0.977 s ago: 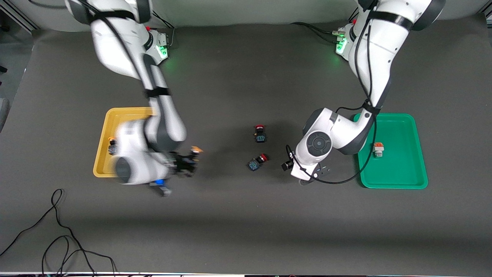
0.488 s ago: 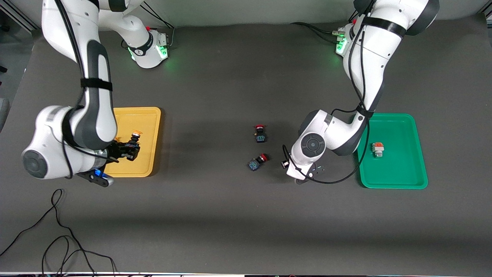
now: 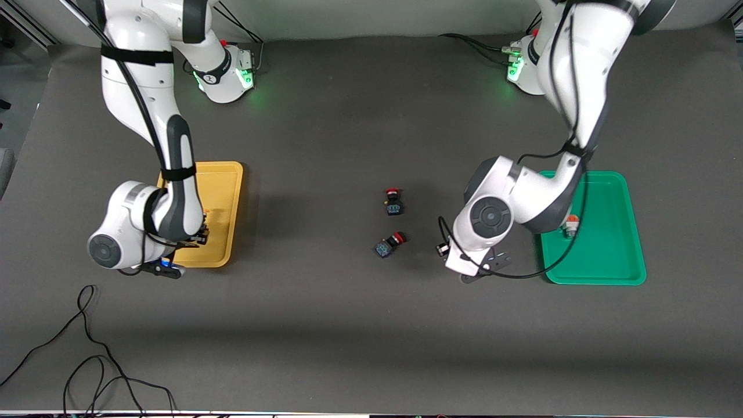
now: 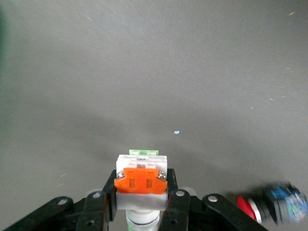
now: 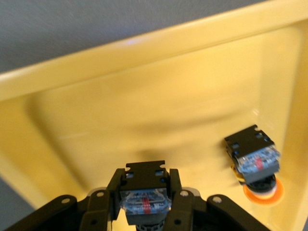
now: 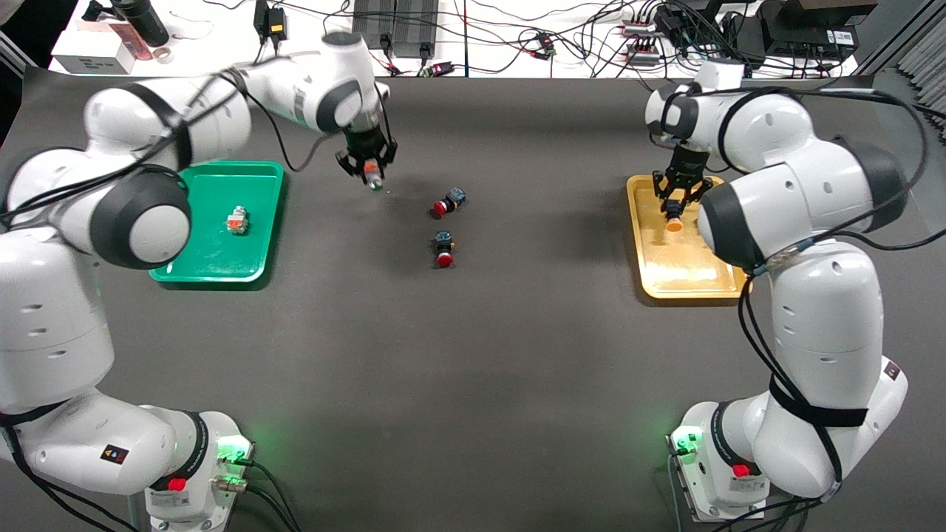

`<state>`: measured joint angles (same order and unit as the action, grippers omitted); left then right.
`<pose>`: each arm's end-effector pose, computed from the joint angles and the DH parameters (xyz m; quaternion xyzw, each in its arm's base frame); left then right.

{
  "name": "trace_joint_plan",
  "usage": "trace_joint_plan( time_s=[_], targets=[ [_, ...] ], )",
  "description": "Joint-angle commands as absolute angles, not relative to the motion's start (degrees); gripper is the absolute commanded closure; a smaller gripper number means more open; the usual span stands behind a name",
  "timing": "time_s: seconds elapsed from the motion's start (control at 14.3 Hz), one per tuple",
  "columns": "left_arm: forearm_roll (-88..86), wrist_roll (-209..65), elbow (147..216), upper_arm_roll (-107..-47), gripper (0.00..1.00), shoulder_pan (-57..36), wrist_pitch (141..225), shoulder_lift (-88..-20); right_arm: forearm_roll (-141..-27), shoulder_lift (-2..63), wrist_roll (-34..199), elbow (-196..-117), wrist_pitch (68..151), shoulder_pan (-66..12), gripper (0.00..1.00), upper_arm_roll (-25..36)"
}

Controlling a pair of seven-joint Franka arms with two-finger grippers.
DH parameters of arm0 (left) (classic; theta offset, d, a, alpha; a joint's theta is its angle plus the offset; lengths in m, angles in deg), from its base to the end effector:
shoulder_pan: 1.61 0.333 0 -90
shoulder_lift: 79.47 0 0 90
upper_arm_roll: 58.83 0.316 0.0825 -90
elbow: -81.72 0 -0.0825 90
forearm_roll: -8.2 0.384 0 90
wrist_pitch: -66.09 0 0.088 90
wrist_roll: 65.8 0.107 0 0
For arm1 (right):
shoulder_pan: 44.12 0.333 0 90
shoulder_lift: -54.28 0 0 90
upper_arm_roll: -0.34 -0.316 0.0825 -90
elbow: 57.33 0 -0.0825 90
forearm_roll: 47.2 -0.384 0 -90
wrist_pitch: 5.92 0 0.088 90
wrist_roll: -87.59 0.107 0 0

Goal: Place green and yellow buttons in trays
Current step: 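Place the black button in the yellow tray while the left places white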

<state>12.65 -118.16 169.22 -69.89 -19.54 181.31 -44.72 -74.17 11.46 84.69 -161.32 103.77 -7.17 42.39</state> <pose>0.6161 -0.3136 0.2994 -0.9785 -0.1975 0.0561 0.0198 0.5958 -0.0039 0.1843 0.9696 -0.1302 -0.2046 0.0338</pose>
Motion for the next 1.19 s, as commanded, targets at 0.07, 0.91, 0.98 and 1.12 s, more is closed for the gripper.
trace_joint_plan(
  time_s=[0.07, 0.91, 0.98, 1.12],
  targets=[
    [9.88, -105.31, 170.4, -69.91, 0.81, -14.99, 170.45, -53.7, -74.71, 14.01, 83.02, -161.31, 103.24, -6.95, 0.0, 43.14],
    [17.16, -58.88, 195.14, -69.38, 0.8, 14.37, 184.24, -62.33, -62.08, 43.71, 83.81, -158.93, 93.14, -3.08, 0.0, 53.16],
    [18.56, -57.72, 199.54, -69.47, 0.8, 16.65, 191.18, -62.15, -60.06, 45.82, 84.59, -159.02, 92.87, -2.47, 0.0, 52.99],
    [19.98, -53.78, 206.67, -69.38, 0.79, 20.61, 204.1, -60.41, -58.55, 49.34, 87.58, -159.46, 92.34, -3.68, 0.0, 50.2]
  ],
)
